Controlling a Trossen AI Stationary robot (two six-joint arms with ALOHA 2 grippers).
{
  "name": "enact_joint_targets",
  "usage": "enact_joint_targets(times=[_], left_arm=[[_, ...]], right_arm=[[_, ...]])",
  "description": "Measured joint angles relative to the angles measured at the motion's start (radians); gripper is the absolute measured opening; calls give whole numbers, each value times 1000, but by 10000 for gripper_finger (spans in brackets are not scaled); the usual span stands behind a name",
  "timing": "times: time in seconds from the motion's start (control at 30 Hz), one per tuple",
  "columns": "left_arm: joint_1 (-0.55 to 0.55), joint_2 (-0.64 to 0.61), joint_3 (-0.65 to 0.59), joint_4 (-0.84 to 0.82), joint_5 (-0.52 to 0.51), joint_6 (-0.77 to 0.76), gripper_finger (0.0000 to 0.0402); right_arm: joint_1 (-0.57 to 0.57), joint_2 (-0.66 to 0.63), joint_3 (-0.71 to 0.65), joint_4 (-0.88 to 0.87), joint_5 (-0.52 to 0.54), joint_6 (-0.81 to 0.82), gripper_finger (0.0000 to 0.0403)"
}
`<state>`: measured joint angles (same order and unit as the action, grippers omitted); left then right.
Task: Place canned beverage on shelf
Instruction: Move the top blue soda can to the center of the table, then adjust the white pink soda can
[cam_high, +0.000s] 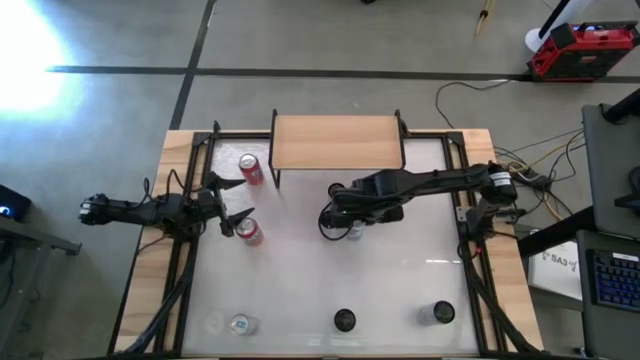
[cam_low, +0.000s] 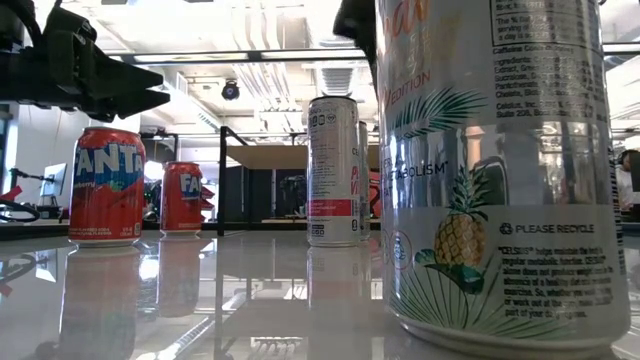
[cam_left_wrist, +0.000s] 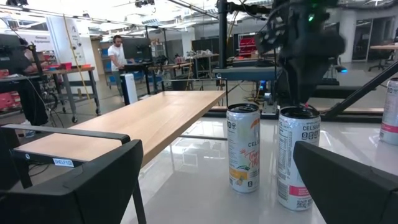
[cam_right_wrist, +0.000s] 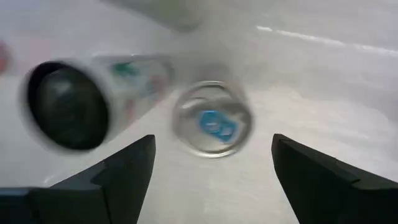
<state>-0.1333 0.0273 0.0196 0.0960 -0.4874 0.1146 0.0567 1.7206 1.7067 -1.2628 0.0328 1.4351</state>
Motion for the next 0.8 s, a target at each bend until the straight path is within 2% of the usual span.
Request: enact_joint_targets(times=[0.33,0.5,0.8], left_arm=[[0,0,0,0,0,0,400],[0,0,0,0,0,0,400],[0,1,0,0,0,0,400]], right_arm=[[52,84,151,96,69,-502,304],[50,146,220,57,77,-640,304],[48,217,265,51,100,-824,304]])
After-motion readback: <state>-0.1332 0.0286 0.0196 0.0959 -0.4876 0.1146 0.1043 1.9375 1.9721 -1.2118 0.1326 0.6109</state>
